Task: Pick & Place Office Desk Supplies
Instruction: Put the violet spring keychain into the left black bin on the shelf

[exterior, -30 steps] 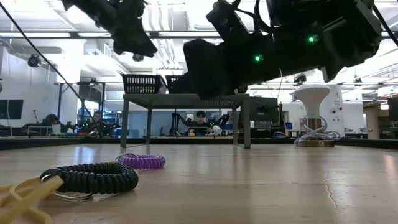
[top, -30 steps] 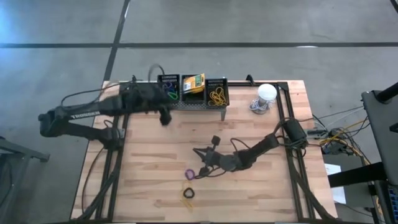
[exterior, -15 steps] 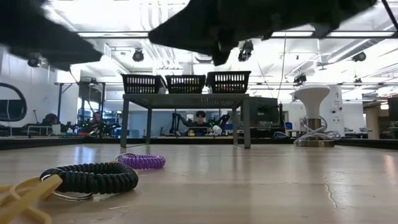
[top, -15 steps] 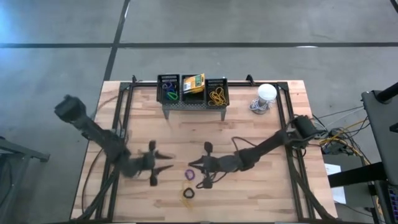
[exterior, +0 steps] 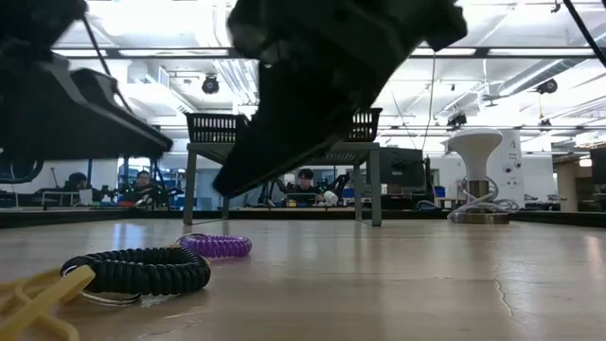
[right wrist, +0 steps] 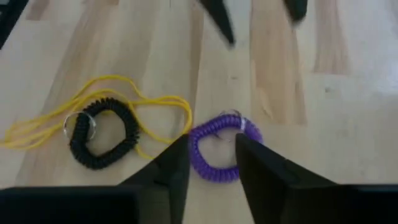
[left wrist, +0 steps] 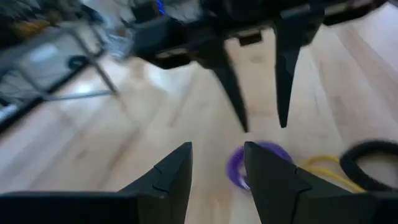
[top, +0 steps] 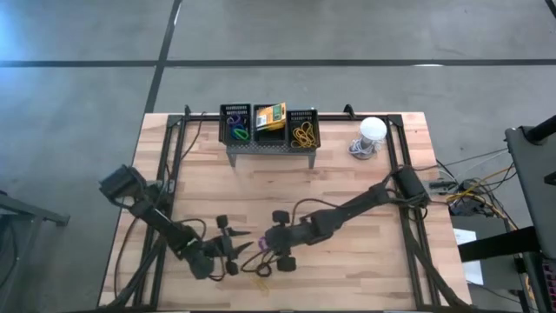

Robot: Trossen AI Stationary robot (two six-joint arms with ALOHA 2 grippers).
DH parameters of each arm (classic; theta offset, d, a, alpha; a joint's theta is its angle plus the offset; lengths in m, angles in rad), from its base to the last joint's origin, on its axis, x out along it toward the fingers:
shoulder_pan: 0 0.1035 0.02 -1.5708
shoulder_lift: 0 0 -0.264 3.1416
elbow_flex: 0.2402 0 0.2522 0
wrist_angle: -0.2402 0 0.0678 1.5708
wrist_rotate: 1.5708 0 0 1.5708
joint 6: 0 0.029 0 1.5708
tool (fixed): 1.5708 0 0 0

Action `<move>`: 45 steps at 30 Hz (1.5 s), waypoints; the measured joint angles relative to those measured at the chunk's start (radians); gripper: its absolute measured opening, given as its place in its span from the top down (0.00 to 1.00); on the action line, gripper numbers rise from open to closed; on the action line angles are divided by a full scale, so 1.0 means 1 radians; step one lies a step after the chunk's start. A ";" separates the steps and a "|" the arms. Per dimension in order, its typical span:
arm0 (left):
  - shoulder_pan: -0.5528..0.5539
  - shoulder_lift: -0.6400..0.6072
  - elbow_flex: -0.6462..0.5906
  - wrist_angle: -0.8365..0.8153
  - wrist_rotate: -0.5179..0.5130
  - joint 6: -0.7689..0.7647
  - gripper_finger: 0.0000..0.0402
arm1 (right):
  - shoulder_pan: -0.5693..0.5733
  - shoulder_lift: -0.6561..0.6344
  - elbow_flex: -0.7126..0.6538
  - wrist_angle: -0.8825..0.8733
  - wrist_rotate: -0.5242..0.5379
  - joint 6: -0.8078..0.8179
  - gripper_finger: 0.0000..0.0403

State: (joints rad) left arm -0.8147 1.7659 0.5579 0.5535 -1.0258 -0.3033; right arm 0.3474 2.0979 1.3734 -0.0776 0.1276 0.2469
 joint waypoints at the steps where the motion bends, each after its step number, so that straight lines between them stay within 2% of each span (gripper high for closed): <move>1: 0.010 0.003 0.006 -0.010 0.036 0.003 0.63 | 0.000 0.014 0.010 0.003 0.002 -0.005 0.67; 5: 0.033 0.004 0.011 -0.028 0.129 -0.013 0.63 | 0.001 0.053 0.015 0.002 0.001 -0.036 0.59; 10: 0.036 0.004 0.011 -0.030 0.135 -0.019 0.63 | 0.003 0.076 0.003 0.013 -0.001 -0.131 0.59; 13: 0.036 0.004 0.011 -0.030 0.137 -0.019 0.63 | 0.001 0.088 0.000 0.016 -0.002 -0.175 0.66; 19: 0.036 0.004 0.013 -0.026 0.120 -0.005 0.63 | -0.005 0.101 -0.011 0.029 -0.035 -0.288 0.91; 21: 0.036 -0.002 0.013 -0.018 0.096 0.021 0.63 | -0.005 0.094 -0.061 0.142 0.001 -0.275 0.95; 23: 0.036 -0.021 0.013 -0.015 0.086 0.054 0.63 | -0.004 0.104 -0.151 0.425 0.068 -0.220 0.94; 24: 0.036 -0.034 0.014 -0.015 0.085 0.075 0.63 | -0.007 0.110 -0.202 0.566 0.061 -0.237 0.94; 27: 0.036 -0.080 0.025 -0.012 0.088 0.193 0.63 | -0.012 0.099 -0.320 0.905 0.042 -0.283 0.94; 31: 0.037 -0.159 0.078 0.007 0.144 0.394 0.63 | -0.015 0.013 -0.437 1.169 0.000 -0.247 0.94; 35: 0.038 -0.243 0.132 0.004 0.336 0.631 0.63 | -0.016 -0.103 -0.513 1.213 -0.084 -0.254 0.94; 38: 0.039 -0.300 0.167 0.000 0.447 0.877 0.63 | -0.004 -0.199 -0.546 1.210 -0.133 -0.255 0.94; 41: 0.043 -0.344 0.193 -0.014 0.469 1.076 0.62 | 0.013 -0.264 -0.582 1.183 -0.146 -0.286 0.94; 45: 0.110 -0.350 0.221 -0.034 0.486 1.115 0.57 | 0.030 -0.323 -0.607 1.191 -0.135 -0.324 0.94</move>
State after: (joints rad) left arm -0.7045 1.4160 0.7790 0.5200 -0.5398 0.8120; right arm 0.3778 1.7750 0.7662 1.1138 -0.0074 -0.0775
